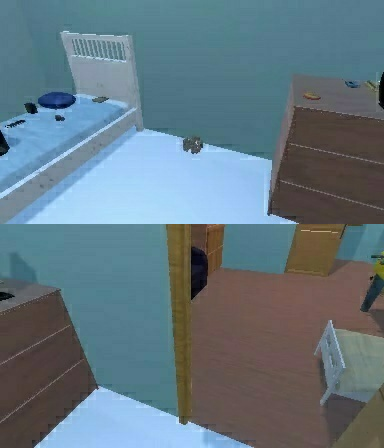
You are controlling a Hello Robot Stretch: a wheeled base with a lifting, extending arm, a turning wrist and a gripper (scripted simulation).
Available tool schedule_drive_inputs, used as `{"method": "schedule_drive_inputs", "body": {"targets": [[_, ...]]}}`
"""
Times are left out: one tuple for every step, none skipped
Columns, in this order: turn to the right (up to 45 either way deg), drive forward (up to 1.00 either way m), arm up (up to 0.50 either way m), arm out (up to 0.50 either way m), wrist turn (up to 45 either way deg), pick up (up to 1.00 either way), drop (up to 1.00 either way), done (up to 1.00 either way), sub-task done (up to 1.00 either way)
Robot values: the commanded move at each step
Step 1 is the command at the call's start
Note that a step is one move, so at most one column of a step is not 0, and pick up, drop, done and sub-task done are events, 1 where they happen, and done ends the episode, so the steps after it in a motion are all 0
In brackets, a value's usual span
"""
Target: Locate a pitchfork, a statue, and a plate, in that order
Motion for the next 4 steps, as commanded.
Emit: {"method": "schedule_drive_inputs", "body": {"targets": [[-45.0,0.00,0.00,0.00,0.0,0.00,0.00,0.00,0.00],[-39.0,0.00,0.00,0.00,0.0,0.00,0.00,0.00,0.00],[0.0,1.00,0.00,0.00,0.0,0.00,0.00,0.00,0.00],[-3.0,0.00,0.00,0.00,0.0,0.00,0.00,0.00,0.00]]}}
